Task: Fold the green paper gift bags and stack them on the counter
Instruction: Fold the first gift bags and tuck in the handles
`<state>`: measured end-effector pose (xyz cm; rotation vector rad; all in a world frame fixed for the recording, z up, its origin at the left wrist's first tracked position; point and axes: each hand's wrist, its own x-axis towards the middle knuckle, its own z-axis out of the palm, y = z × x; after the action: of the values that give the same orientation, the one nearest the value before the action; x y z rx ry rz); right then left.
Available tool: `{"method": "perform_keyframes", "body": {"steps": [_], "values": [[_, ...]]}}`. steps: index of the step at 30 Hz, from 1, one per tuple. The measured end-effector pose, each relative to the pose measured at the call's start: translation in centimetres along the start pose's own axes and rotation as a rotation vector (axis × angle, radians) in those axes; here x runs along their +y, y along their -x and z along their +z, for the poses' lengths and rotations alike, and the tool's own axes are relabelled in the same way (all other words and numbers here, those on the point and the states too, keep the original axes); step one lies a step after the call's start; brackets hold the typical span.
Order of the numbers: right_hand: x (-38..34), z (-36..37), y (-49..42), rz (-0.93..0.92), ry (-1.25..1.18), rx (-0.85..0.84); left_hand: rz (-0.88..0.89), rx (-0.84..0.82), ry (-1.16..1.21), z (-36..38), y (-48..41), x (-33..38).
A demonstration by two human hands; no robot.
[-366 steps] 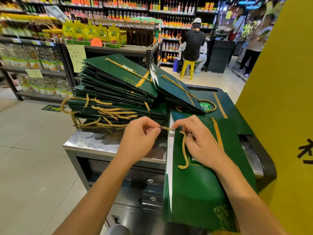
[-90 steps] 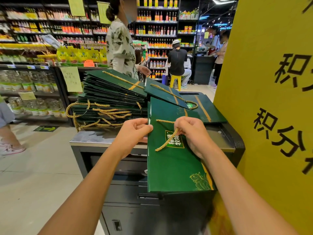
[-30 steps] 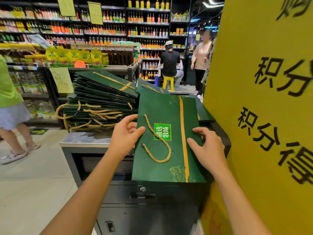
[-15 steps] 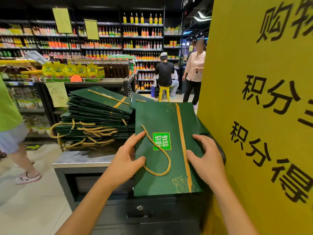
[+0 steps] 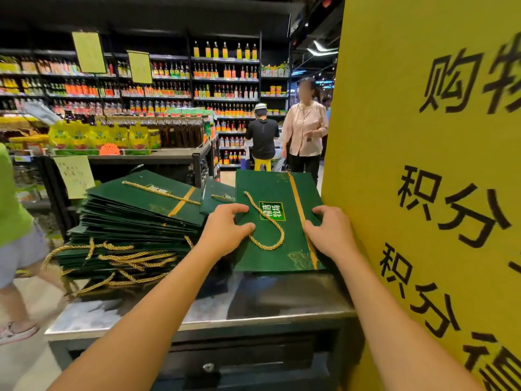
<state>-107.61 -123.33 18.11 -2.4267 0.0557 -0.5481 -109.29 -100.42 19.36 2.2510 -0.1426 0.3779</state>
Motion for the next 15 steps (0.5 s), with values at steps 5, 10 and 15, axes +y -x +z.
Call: {"method": "perform_keyframes", "body": {"steps": [5,10,15], "values": [[0.8,1.7,-3.2,-0.032,0.129,-0.016,0.006,0.052,-0.119,2.3,-3.0,0.3],[2.3,3.1,-4.5,-0.086,0.224,-0.079,0.023,0.050,-0.226,4.1,-4.3,0.0],[3.0,3.8,-4.8,-0.119,0.185,-0.083,0.089,0.051,-0.302,5.3,-4.6,-0.8]]}}
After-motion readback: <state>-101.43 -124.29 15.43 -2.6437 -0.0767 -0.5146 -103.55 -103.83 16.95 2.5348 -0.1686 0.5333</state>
